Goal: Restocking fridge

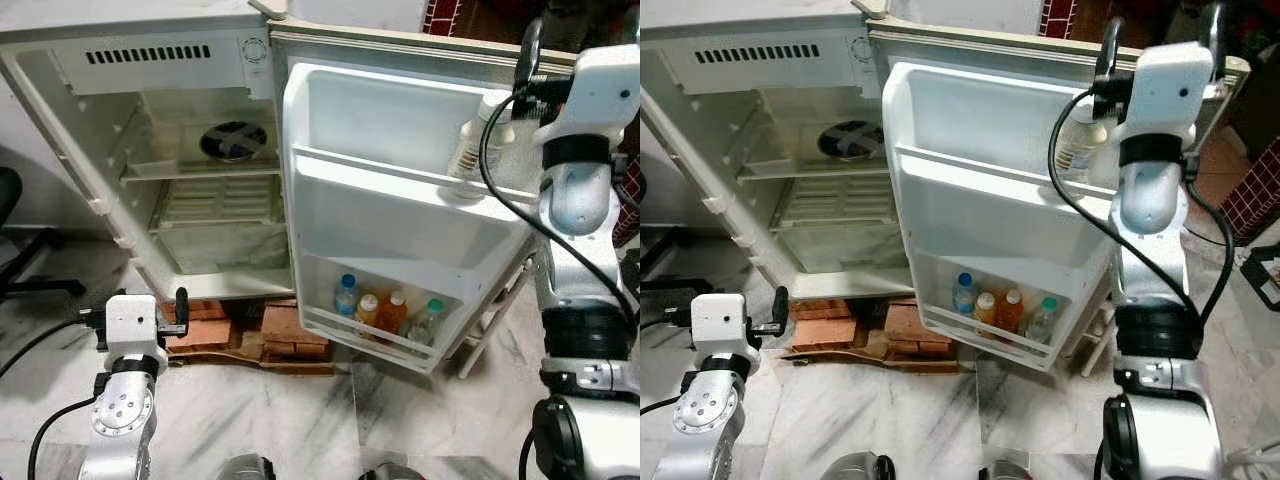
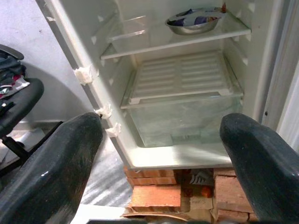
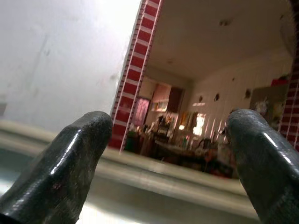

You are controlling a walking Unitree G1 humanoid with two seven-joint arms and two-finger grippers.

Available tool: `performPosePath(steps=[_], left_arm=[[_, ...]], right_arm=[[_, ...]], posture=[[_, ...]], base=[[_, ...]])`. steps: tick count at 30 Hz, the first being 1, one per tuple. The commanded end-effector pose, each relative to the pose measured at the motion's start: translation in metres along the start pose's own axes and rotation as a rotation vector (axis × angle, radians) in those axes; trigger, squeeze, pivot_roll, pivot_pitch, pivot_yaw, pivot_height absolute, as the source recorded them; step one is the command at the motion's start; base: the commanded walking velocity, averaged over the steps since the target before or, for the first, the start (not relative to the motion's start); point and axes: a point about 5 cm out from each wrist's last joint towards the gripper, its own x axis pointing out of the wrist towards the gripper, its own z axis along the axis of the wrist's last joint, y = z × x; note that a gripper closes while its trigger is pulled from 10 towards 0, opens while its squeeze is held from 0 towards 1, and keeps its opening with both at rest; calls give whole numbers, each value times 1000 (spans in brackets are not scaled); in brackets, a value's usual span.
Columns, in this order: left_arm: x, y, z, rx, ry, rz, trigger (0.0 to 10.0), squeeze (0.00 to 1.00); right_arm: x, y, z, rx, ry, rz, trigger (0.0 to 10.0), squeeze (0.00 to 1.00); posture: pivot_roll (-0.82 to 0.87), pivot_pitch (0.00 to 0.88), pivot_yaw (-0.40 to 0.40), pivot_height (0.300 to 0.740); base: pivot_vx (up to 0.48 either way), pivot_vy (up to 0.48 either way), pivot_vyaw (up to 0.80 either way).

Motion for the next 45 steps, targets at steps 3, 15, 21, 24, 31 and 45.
performPosePath(steps=[3,15,21,24,31,45], left_arm=[[1,1,-2,16,10,-3,10000,0],[1,0,-4,18,16,-1,10000,0],[0,1,-4,17,19,-1,10000,0],[1,0,-4,17,19,-4,10000,0],[1,0,-4,18,18,-9,10000,0],[-21,11,-14,40,49,33,10000,0]], right_arm=[[-6,4,1,15,15,13,10000,0],[-3,10,4,50,21,19,10000,0],[-1,5,6,56,5,4,10000,0],[3,-7,6,26,-14,-46,10000,0],[1,-24,-15,-1,81,-103,10000,0],[-59,14,-81,80,475,-44,10000,0]], posture=[[7,64,32,740],[8,60,30,740],[8,63,31,740],[7,64,32,740],[4,67,33,740],[28,74,26,740]], base=[[0,-314,0],[0,-317,0],[0,-276,0],[0,-259,0],[0,-145,0],[0,0,0]])
